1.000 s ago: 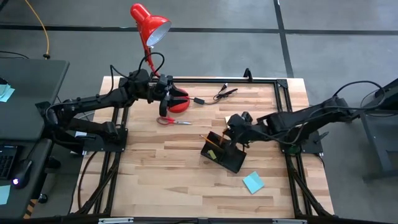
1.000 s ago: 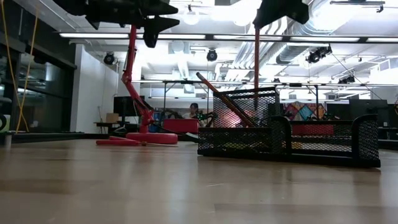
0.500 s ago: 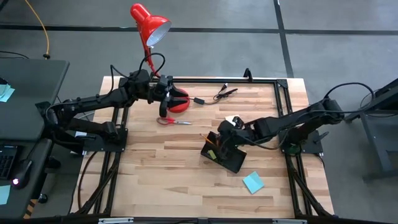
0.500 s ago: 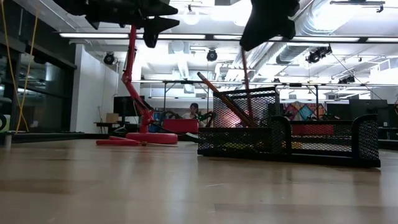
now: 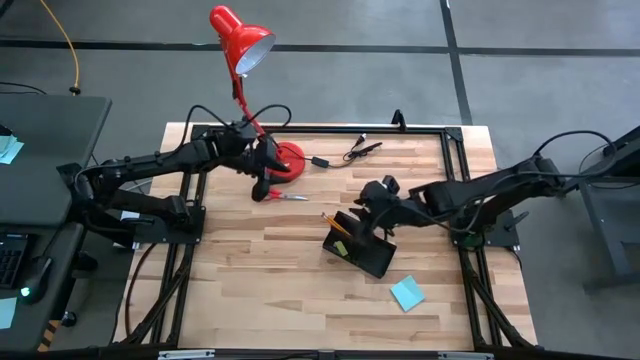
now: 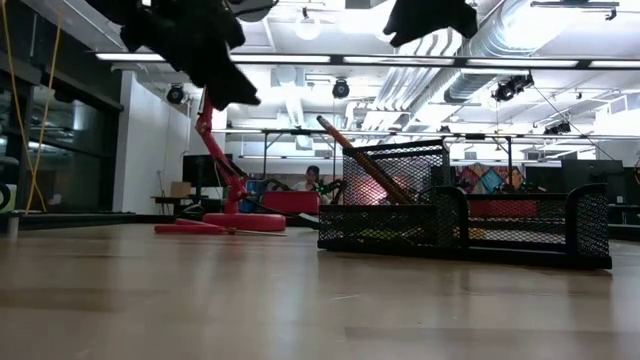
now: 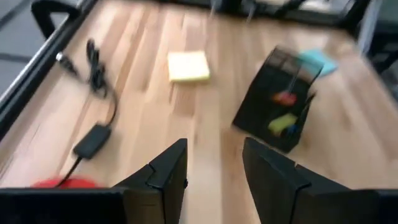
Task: Pick and place office supplies into organizer
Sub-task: Put the red scissors into the black desk organizer
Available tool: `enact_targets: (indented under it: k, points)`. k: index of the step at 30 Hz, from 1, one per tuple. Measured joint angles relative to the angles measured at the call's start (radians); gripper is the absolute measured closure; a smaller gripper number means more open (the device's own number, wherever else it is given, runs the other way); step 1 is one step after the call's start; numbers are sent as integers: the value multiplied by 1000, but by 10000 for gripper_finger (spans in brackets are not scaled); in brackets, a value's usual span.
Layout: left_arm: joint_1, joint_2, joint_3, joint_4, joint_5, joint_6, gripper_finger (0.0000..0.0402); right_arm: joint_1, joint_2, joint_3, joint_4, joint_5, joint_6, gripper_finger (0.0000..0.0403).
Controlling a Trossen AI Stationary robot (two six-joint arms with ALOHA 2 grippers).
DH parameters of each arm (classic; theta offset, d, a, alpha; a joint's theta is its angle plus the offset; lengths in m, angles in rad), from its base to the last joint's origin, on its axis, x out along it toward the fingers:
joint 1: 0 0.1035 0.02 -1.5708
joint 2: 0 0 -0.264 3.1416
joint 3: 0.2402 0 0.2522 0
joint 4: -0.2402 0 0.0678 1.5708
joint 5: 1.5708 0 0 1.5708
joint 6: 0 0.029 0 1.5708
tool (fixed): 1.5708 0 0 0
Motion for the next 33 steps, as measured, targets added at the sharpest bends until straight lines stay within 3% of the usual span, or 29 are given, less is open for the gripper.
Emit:
enact_targets:
  k: [11,17,21,33]
  points:
    - [0,-1,0,-140,-163,217,256,-5,-49,0,-40,-18,-18,313]
    - [0,6,0,-309,-395,354,256,-4,-49,0,-64,-59,-19,311]
    - [0,25,1,-372,-462,435,256,-4,-48,0,-98,-62,-18,313]
    - [0,222,0,-437,-380,528,257,-4,-48,0,-124,-56,-7,318]
